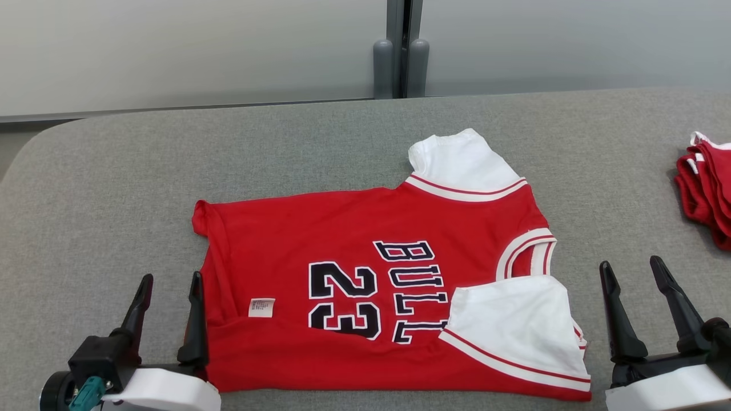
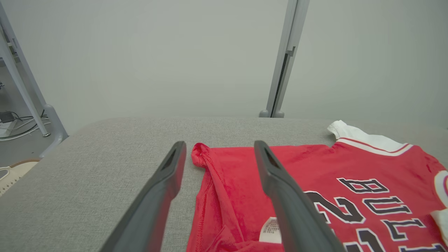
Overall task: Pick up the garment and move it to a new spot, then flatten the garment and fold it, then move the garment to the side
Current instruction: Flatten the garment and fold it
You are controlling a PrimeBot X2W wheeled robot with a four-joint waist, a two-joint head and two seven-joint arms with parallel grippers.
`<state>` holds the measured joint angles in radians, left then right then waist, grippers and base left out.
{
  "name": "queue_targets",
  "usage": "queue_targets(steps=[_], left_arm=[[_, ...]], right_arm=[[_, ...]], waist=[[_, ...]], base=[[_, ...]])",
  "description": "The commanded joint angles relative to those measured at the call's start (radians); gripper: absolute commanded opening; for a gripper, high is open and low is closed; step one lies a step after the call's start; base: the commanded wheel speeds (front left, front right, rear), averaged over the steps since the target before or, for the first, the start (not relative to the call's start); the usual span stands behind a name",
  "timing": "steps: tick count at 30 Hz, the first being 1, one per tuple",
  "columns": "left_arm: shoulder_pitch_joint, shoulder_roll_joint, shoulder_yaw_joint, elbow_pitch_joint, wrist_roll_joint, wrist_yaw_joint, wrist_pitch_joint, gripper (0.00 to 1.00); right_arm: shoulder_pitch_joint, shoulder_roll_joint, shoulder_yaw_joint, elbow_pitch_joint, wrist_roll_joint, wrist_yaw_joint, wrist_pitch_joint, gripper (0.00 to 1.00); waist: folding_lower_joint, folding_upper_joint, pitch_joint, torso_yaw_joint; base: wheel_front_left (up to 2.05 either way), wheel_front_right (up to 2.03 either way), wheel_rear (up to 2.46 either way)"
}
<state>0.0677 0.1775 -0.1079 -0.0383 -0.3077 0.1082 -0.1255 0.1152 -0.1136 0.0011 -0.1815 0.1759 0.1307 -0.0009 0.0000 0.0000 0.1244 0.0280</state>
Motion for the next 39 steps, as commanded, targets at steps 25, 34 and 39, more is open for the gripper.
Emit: queue_targets(steps=[25, 34, 39], left_arm=[[-0.696, 0.073, 0.051, 0.831, -0.199, -0.17, 0.215, 1.0], [-0.787, 0.083, 0.03, 0.961, -0.21, -0.216, 0.136, 0.0], [-0.825, 0.074, 0.007, 0.96, -0.203, -0.228, 0.076, 0.0]], right_arm=[[-0.147, 0.022, 0.068, 0.075, 0.042, 0.0, -0.064, 1.0], [-0.201, 0.002, 0.041, 0.142, 0.064, 0.0, -0.086, 1.0], [-0.318, -0.046, 0.012, 0.216, 0.087, 0.0, -0.094, 1.0]], waist=[[0.0, 0.0, 0.22, -0.103], [0.0, 0.0, 0.229, -0.103], [0.0, 0.0, 0.246, -0.08]], base=[[0.0, 0.0, 0.0], [0.0, 0.0, 0.0], [0.0, 0.0, 0.0]])
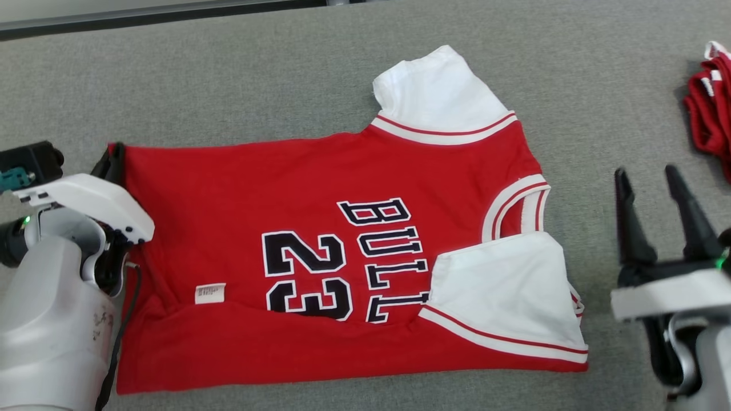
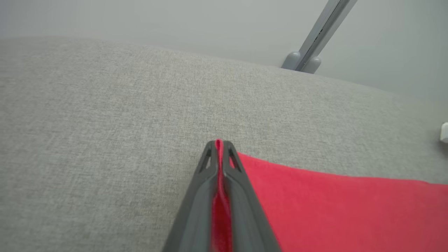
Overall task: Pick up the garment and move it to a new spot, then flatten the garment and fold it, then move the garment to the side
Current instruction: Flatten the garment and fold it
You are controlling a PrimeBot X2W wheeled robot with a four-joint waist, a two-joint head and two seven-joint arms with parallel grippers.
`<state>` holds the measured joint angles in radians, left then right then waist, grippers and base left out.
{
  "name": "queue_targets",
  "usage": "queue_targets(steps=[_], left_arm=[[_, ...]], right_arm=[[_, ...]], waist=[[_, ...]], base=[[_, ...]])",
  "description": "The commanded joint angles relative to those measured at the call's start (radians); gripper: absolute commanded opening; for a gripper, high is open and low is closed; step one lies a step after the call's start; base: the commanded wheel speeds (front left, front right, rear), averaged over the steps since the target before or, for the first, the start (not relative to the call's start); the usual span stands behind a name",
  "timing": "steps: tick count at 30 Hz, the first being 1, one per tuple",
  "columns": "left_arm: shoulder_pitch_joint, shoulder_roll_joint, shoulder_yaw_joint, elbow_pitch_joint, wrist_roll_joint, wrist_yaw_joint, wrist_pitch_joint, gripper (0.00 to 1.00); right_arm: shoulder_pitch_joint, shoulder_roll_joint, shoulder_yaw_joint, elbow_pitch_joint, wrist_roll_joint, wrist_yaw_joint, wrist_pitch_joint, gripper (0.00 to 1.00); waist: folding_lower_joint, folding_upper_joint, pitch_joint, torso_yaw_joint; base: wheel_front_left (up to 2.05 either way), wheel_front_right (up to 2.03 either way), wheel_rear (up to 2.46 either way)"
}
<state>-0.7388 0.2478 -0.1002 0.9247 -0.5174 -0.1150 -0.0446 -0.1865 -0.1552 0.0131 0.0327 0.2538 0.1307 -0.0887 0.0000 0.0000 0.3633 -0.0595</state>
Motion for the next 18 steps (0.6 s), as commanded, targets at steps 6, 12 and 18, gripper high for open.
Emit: queue_targets(steps=[6, 12, 18], left_arm=[[-0.072, -0.028, -0.039, -0.035, 0.011, -0.011, -0.054, 0.0], [-0.123, -0.078, -0.085, -0.076, 0.01, -0.014, -0.072, 0.0], [-0.162, -0.122, -0.129, -0.101, -0.004, -0.015, -0.09, 0.0]], right_arm=[[-0.242, -0.077, 0.039, 0.153, 0.051, 0.0, 0.01, 1.0], [-0.507, -0.142, 0.143, 0.358, 0.109, 0.0, 0.063, 1.0], [-0.73, -0.171, 0.257, 0.575, 0.175, 0.0, 0.146, 1.0]], waist=[[0.0, 0.0, 0.065, 0.065], [0.0, 0.0, 0.137, 0.137], [0.0, 0.0, 0.188, 0.199]], base=[[0.0, 0.0, 0.0], [0.0, 0.0, 0.0], [0.0, 0.0, 0.0]])
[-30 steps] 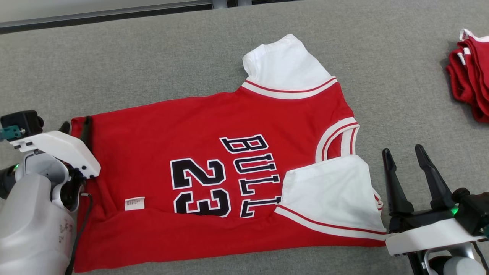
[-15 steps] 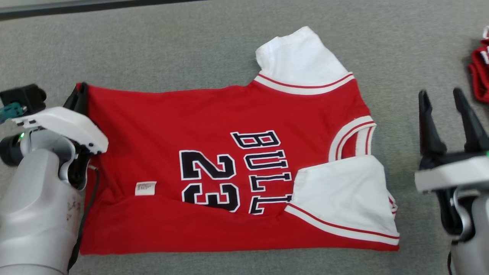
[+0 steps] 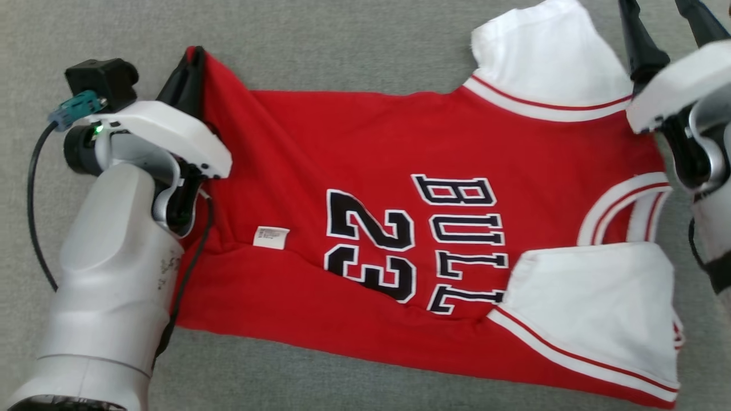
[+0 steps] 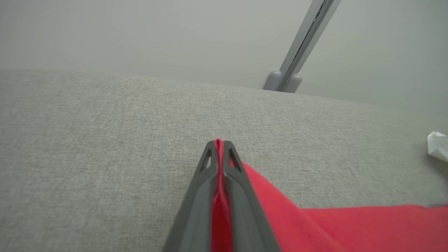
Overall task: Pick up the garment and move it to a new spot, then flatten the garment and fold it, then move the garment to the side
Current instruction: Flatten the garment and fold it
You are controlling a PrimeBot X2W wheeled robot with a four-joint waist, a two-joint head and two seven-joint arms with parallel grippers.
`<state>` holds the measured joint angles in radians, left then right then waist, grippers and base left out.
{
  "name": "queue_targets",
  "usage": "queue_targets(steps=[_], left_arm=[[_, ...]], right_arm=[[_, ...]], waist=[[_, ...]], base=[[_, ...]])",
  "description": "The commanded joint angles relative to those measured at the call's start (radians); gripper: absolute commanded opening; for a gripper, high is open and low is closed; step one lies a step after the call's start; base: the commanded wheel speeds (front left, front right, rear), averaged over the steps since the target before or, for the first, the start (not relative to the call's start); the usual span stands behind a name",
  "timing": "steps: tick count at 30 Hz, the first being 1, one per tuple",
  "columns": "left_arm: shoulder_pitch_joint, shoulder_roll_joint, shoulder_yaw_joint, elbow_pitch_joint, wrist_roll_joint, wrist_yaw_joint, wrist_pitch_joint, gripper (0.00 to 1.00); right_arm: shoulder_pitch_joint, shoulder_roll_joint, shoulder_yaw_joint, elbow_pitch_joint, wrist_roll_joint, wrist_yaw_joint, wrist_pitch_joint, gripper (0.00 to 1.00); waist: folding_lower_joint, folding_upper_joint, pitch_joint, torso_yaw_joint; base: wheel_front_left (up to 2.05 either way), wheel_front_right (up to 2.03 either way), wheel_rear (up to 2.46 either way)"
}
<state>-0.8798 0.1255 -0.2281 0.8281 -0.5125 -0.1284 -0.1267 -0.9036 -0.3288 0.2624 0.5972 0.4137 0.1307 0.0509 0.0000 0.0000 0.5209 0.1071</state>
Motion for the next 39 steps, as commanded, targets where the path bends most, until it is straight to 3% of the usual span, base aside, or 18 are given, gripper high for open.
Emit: queue_targets(steps=[1, 14, 15, 16, 17, 27, 39], left_arm=[[-0.024, -0.005, -0.007, -0.006, -0.013, -0.002, -0.01, 0.0], [-0.052, -0.043, -0.075, 0.009, -0.065, -0.002, -0.05, 0.0], [-0.052, -0.043, -0.079, 0.012, -0.067, -0.003, -0.053, 0.0], [-0.052, -0.042, -0.082, 0.015, -0.071, -0.003, -0.057, 0.0], [-0.053, -0.039, -0.085, 0.018, -0.074, -0.003, -0.06, 0.0], [-0.025, 0.017, -0.081, 0.023, -0.096, -0.003, -0.096, 0.0], [0.136, 0.094, -0.044, -0.124, -0.136, 0.031, -0.083, 0.0]], right_arm=[[-0.043, -0.011, 0.03, 0.041, 0.008, 0.0, 0.012, 1.0], [-0.223, -0.022, 0.214, 0.321, 0.125, 0.0, 0.086, 1.0], [-0.227, -0.022, 0.226, 0.331, 0.136, 0.0, 0.088, 0.54], [-0.231, -0.022, 0.235, 0.337, 0.144, 0.0, 0.083, 0.33], [-0.235, -0.024, 0.245, 0.344, 0.154, 0.0, 0.078, 0.0], [-0.245, -0.057, 0.319, 0.273, 0.254, 0.0, -0.06, 0.0], [-0.056, -0.145, 0.323, 0.012, 0.385, 0.0, -0.206, 0.0]], waist=[[0.0, 0.0, 0.036, 0.04], [0.0, 0.0, 0.075, 0.085], [0.0, 0.0, 0.074, 0.084], [0.0, 0.0, 0.072, 0.083], [0.0, 0.0, 0.069, 0.081], [0.0, 0.0, 0.009, 0.041], [0.0, 0.0, -0.096, -0.029]], base=[[0.0, 0.0, 0.0], [0.0, 0.0, 0.0], [0.0, 0.0, 0.0], [0.0, 0.0, 0.0], [0.0, 0.0, 0.0], [0.0, 0.0, 0.0], [0.0, 0.0, 0.0]])
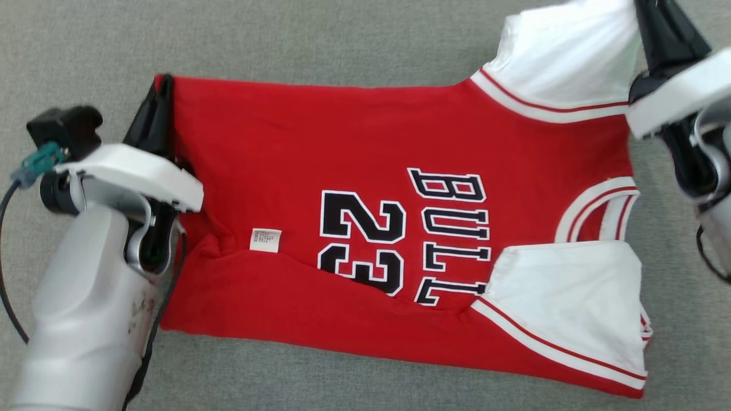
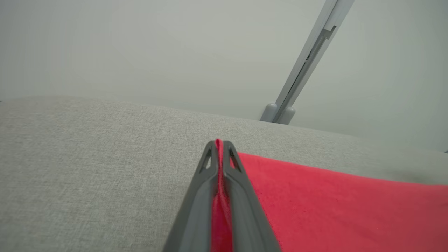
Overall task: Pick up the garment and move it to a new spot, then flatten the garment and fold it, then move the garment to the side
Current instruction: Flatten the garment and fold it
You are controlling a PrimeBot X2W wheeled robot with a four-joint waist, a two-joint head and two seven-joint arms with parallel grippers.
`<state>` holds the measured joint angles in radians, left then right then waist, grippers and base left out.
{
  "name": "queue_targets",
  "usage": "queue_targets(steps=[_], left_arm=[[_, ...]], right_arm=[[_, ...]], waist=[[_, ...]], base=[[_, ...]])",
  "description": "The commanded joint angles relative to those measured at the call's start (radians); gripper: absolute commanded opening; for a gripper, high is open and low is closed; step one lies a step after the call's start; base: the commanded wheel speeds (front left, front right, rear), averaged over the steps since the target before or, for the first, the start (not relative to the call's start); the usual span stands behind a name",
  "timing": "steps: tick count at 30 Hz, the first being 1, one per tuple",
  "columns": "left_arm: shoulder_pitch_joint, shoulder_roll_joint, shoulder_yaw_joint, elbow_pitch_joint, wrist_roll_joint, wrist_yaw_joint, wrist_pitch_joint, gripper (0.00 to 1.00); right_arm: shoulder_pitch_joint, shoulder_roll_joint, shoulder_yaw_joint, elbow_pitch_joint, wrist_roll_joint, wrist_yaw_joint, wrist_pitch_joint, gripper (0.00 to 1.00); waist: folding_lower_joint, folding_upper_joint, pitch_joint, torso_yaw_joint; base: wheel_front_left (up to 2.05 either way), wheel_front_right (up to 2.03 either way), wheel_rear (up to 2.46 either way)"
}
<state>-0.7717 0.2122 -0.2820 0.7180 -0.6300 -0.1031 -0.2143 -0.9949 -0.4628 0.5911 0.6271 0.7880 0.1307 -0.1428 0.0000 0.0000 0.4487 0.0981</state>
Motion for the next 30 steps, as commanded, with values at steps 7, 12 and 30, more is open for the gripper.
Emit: queue_targets(steps=[7, 12, 30], left_arm=[[0.21, 0.04, 0.037, -0.127, -0.067, 0.036, 0.055, 0.0], [0.3, 0.056, 0.056, -0.181, -0.09, 0.062, 0.071, 0.0], [0.595, 0.109, 0.082, -0.397, -0.148, 0.151, 0.172, 1.0]], right_arm=[[0.334, -0.021, -0.041, -0.231, 0.126, 0.0, -0.016, 0.0], [0.516, -0.006, -0.072, -0.324, 0.152, 0.0, -0.023, 0.0], [0.994, 0.131, -0.298, -0.51, 0.043, 0.0, 0.104, 1.0]], waist=[[0.0, 0.0, -0.079, -0.058], [0.0, 0.0, -0.099, -0.072], [0.0, 0.0, -0.167, -0.102]], base=[[0.0, 0.0, 0.0], [0.0, 0.0, 0.0], [0.0, 0.0, 0.0]])
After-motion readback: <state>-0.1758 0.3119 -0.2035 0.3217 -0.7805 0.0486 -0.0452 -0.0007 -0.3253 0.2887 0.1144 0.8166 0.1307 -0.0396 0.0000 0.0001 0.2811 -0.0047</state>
